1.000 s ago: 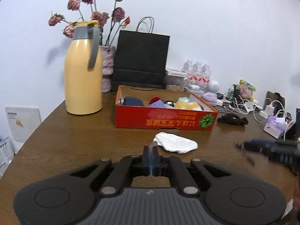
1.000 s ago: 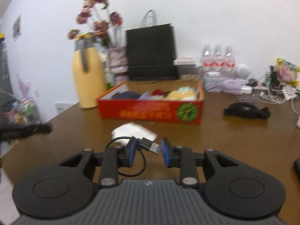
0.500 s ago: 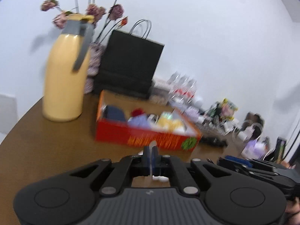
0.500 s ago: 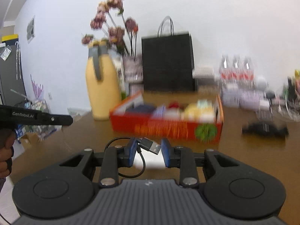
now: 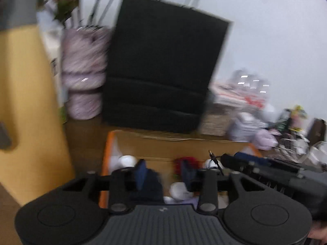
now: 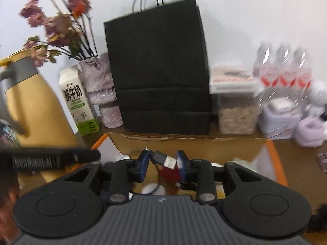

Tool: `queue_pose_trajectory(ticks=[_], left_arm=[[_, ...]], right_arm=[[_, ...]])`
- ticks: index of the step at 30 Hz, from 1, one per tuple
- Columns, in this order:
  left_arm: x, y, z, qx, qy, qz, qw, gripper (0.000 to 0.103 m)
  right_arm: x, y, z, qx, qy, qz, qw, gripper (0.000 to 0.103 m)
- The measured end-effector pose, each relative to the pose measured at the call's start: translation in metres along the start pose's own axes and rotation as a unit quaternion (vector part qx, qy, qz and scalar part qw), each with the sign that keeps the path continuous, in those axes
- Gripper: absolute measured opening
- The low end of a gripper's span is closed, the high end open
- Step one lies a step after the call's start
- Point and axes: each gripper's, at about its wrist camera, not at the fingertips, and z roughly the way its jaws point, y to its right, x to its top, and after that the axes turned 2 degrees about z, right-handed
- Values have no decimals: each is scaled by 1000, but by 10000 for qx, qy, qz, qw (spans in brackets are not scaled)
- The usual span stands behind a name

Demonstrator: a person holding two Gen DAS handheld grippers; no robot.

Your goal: Organize objects

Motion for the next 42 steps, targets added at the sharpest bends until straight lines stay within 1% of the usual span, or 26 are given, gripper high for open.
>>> queue_pose_trajectory(ticks=[1, 2, 3, 4, 5, 7, 8, 9, 10, 12, 15, 18, 21, 25, 27, 29, 31, 33, 34, 35, 37, 40, 42], left_arm=[[-3, -4, 0, 47, 50, -34, 10000, 54], [-7, -9, -3, 59, 117, -67, 9999, 59], [-8, -13, -6, 49, 172, -64, 9998, 67], [-10, -16, -11, 45, 219, -21, 9997, 70], [-12, -18, -17, 101, 251, 73, 9996, 71], [-13, -15, -32, 224, 346, 281, 9988, 73], [-14, -13, -42, 278, 447, 381, 9979, 74], [-13, -8, -56, 295, 544, 442, 9971, 77], [-13, -5, -67, 285, 666, 501, 9961, 80], [-15, 3, -93, 230, 890, 554, 9942, 84], [-27, 15, -134, 89, 1142, 638, 9914, 90], [-54, 30, -174, 24, 1388, 811, 9870, 92], [-94, 44, -209, -95, 1572, 1024, 9822, 95], [-148, 64, -245, -225, 1588, 1320, 9782, 97], [-173, 69, -261, -188, 1570, 1271, 9792, 97], [-200, 69, -273, -161, 1475, 1004, 9838, 98], [-230, 67, -282, -181, 1292, 776, 9884, 98], [-252, 65, -283, -43, 1038, 708, 9921, 98], [-263, 64, -285, 75, 947, 706, 9930, 98], [-270, 62, -286, 146, 850, 730, 9936, 98], [-278, 57, -286, 143, 661, 726, 9951, 98], [-277, 55, -278, 124, 560, 660, 9962, 98], [-273, 58, -265, 143, 519, 636, 9965, 98]], right_arm=[[0, -2, 9, 17, -60, -23, 10000, 33], [-1, -7, 13, -15, -102, -142, 9998, 42], [-2, -11, 16, -61, -91, -251, 9996, 63], [-3, -14, 14, -92, -10, -286, 9995, 73], [-3, -16, 11, -87, 56, -305, 9995, 80], [-2, -17, 1, -58, 156, -289, 9994, 80], [0, -17, -7, -52, 215, -270, 9994, 81], [2, -19, -14, -62, 253, -268, 9993, 86], [3, -20, -25, -68, 325, -292, 9990, 88], [2, -24, -49, -57, 488, -425, 9979, 94], [-9, -32, -97, -81, 754, -803, 9939, 103], [-32, -39, -148, -70, 937, -1056, 9900, 103], [-62, -43, -194, -2, 946, -1189, 9884, 103], [-109, -46, -242, 15, 714, -1318, 9887, 103], [-135, -46, -260, -72, 580, -1351, 9891, 103], [-159, -42, -276, -146, 522, -1183, 9915, 103], [-183, -32, -291, -79, 477, -709, 9963, 103], [-203, -22, -299, 40, 323, -330, 9989, 103], [-209, -19, -301, -42, 229, -203, 9995, 103], [-215, -17, -306, -190, 151, -140, 9996, 103], [-223, -17, -316, -371, 157, -208, 9990, 103], [-229, -19, -325, -580, 274, -373, 9972, 103], [-232, -18, -320, -664, 247, -392, 9967, 103]])
